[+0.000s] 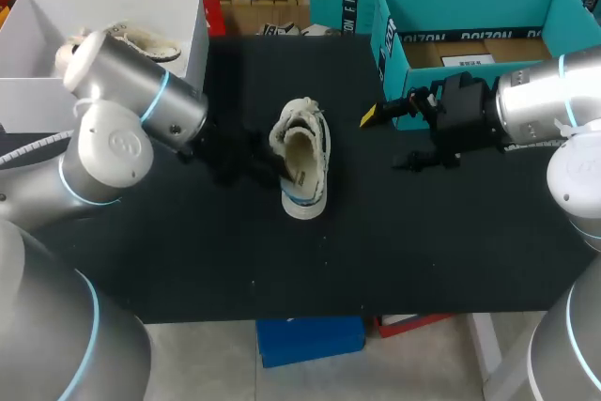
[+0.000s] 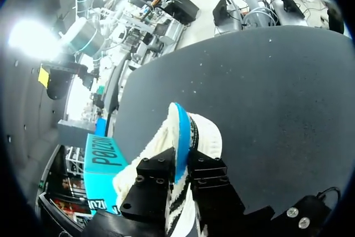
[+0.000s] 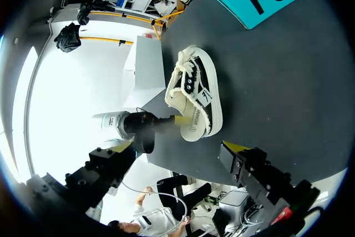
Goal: Take the shoe out of the shoebox, open the shoe tongue, remove and reinsert the insole, then place the shoe into the shoebox
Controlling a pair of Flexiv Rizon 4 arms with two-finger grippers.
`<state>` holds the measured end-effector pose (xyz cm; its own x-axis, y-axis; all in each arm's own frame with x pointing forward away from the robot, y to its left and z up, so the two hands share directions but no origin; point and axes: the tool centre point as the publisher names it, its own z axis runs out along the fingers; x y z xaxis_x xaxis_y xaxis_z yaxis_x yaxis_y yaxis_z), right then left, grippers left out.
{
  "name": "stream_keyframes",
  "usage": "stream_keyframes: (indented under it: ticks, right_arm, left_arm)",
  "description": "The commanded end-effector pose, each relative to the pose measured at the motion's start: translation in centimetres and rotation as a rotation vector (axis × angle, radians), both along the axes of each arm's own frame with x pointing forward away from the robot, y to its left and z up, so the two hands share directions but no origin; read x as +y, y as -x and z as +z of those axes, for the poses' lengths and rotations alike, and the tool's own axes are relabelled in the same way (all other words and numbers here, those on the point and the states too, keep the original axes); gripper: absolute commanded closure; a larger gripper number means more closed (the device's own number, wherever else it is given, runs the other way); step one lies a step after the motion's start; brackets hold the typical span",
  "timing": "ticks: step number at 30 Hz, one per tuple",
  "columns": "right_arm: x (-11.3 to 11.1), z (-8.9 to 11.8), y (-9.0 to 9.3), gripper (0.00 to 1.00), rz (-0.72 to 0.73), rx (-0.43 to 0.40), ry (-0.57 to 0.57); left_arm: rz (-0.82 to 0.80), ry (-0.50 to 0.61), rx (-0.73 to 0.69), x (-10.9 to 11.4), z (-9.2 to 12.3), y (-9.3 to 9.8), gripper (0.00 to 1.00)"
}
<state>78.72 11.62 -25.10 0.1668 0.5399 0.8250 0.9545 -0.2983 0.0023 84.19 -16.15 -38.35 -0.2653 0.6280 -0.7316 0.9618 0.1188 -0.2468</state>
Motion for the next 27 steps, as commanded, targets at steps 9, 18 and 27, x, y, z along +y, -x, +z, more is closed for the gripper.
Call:
stream_keyframes:
  ticks: [9, 18, 27]
  right_arm:
    - [0.1, 0.0, -0.1, 0.0, -0.001, 0.001, 0.001]
    - [0.1, 0.0, -0.1, 0.0, -0.001, 0.001, 0.001]
    - [0.1, 0.0, -0.1, 0.0, -0.001, 0.001, 0.001]
  left_arm:
    - [0.007, 0.047, 0.001, 0.1, 0.6, 0.7, 1.0]
    - [0.005, 0.048, 0.016, 0.1, 0.6, 1.2, 1.0]
    - [0.007, 0.042, 0.027, 0.0, 0.6, 1.3, 0.0]
